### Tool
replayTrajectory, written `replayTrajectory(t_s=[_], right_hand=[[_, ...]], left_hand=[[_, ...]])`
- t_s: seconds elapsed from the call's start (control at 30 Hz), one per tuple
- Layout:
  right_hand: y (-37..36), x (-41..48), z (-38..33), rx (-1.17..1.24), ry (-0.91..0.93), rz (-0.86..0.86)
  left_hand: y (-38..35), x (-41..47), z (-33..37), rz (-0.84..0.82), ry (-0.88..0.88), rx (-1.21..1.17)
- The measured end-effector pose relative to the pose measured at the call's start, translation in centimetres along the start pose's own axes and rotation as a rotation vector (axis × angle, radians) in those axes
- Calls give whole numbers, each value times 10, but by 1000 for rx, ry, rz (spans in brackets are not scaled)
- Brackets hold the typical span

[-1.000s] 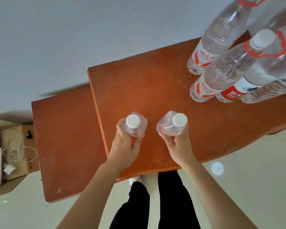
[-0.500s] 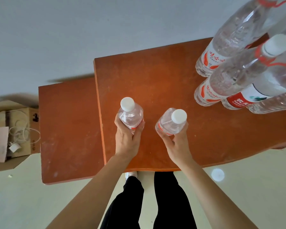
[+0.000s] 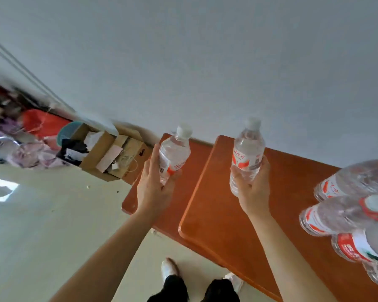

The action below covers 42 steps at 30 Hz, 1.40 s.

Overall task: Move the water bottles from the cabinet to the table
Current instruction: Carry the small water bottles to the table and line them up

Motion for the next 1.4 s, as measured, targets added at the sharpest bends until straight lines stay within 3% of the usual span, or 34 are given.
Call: replayTrajectory(t_s=[0.13, 0.3, 0.5, 0.63, 0.93, 1.1, 1.4], right_hand=[[-56, -5, -77, -43, 154, -94], [-154, -80, -177, -117, 442, -274], [-275, -237, -258, -225, 787, -348], [-356, -352, -294, -280, 1006, -354], [-528, -640, -337, -194, 1283, -650], [-608, -807, -324, -86, 1410, -867], [-755, -1104, -280, 82, 1497, -1215]], left_hand=[[94, -5, -6, 125, -46, 100], [243, -53, -15, 327, -156, 363], [413, -174, -62, 510, -138, 653], [522, -266, -96, 547, -112, 903], [702, -514, -169, 589, 310, 1239], [763, -674, -197, 708, 584, 1339], [884, -895, -266, 664, 1016, 1450]])
Point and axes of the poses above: each hand's wrist, its own x-axis towards the middle knuckle, its own y-axis out of the back of the hand, z = x × y, the point moved 8 cm from there along x, towards the middle knuckle, and after that the axes turned 11 degrees about -y, right-handed, at the moved point
